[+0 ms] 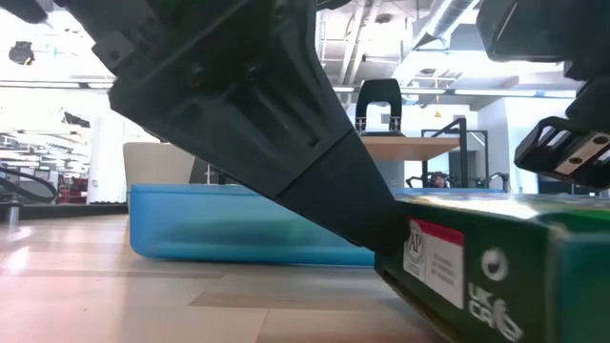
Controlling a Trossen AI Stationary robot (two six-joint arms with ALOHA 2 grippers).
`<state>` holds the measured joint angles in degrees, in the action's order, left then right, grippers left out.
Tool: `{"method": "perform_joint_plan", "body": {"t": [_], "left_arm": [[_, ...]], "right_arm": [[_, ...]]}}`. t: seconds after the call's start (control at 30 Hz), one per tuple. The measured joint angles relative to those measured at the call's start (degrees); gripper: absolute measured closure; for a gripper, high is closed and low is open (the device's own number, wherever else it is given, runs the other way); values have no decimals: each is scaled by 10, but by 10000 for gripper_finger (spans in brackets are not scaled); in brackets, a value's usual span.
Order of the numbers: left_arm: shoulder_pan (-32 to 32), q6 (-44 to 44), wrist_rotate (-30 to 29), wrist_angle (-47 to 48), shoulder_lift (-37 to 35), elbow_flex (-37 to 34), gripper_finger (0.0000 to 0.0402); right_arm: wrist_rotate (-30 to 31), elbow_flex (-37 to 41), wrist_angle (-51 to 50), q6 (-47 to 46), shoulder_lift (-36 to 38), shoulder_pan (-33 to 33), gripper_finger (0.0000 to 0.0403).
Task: Pack school essentials
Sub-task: Put the crayon box into the supply box
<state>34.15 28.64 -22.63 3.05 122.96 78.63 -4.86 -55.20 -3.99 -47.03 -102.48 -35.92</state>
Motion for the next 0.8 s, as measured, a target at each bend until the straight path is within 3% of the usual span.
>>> {"method": "perform_joint_plan", "body": {"t": [0.5,0.8], "left_arm": [[-2,-5,13,-7,0,14,233],[-3,-13,5,82,1,64,233]], "right_arm": [[-23,-16,10,-9,0,-10,394],[-23,-92,-71,21,1,-5,394]]}}
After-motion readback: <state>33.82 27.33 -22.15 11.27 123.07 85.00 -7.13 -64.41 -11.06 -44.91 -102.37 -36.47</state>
